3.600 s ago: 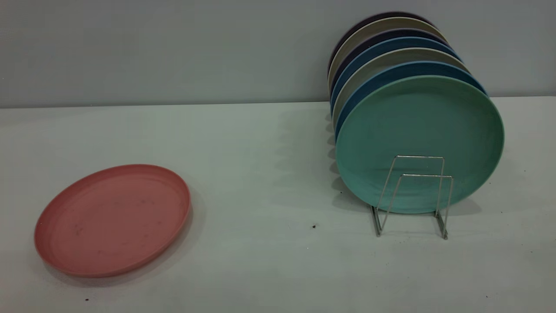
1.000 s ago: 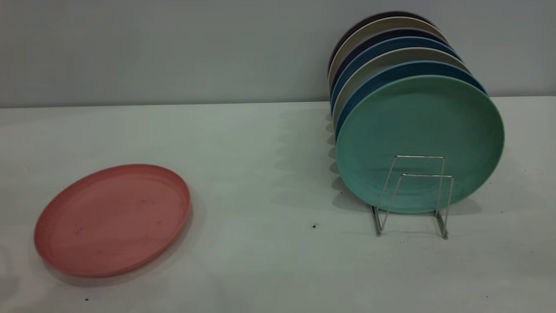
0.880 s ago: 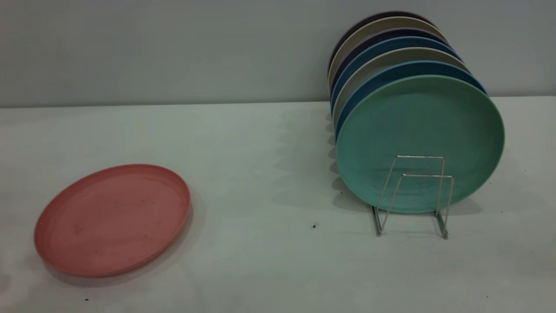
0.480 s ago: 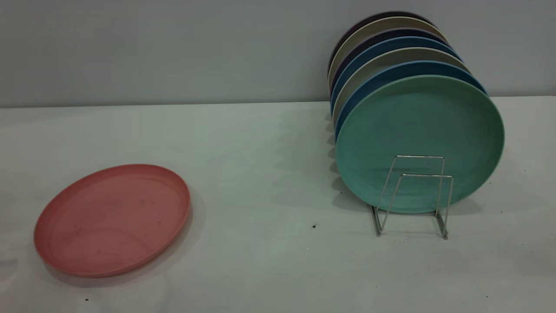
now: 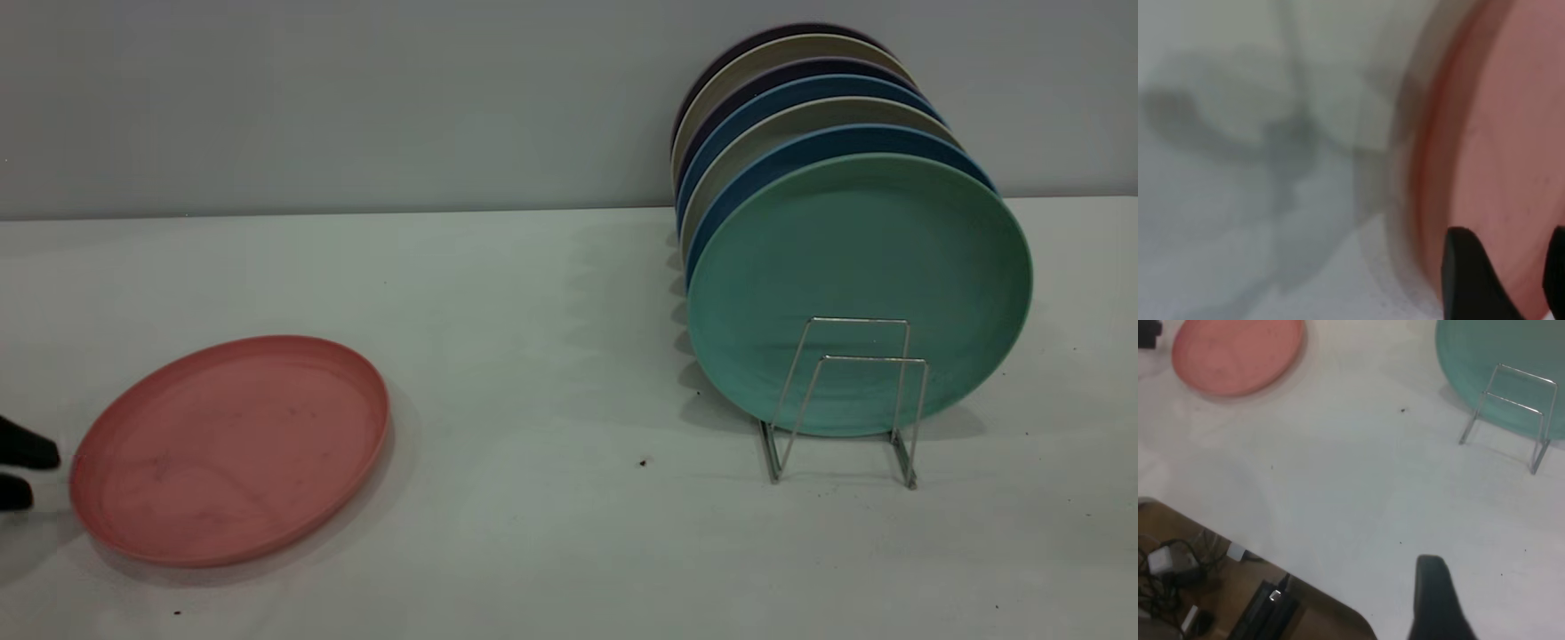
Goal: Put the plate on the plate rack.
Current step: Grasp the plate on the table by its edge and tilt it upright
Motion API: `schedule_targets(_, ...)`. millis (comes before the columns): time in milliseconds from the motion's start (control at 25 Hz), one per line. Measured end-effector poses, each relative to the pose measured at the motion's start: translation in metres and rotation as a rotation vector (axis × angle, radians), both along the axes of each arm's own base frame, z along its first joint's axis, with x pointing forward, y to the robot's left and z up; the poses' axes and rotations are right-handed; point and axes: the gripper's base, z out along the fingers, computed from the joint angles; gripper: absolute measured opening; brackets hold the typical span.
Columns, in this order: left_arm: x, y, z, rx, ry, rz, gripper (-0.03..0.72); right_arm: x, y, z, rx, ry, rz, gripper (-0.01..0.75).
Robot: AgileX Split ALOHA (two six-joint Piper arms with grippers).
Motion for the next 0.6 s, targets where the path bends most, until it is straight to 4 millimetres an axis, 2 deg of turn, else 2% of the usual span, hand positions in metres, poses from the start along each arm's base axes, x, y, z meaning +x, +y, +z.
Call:
schedule_targets(120,-0.002,-0.001,-0.010,-0.011,0.012,-0.010,0.371,0.000,0.000,0.000,0.000,-0.001,0.000,0.491)
schedule_targets(280,0.000,-0.001,-0.012,-0.012,-0.005,-0.006,0.429,0.000,0.000,0.000,0.000,-0.002,-0.001,0.491)
schedule_targets(600,0.000,-0.003,-0.020,-0.047,-0.009,0.010,0.441,0.000,0.000,0.000,0.001,-0.004,-0.002,0.492)
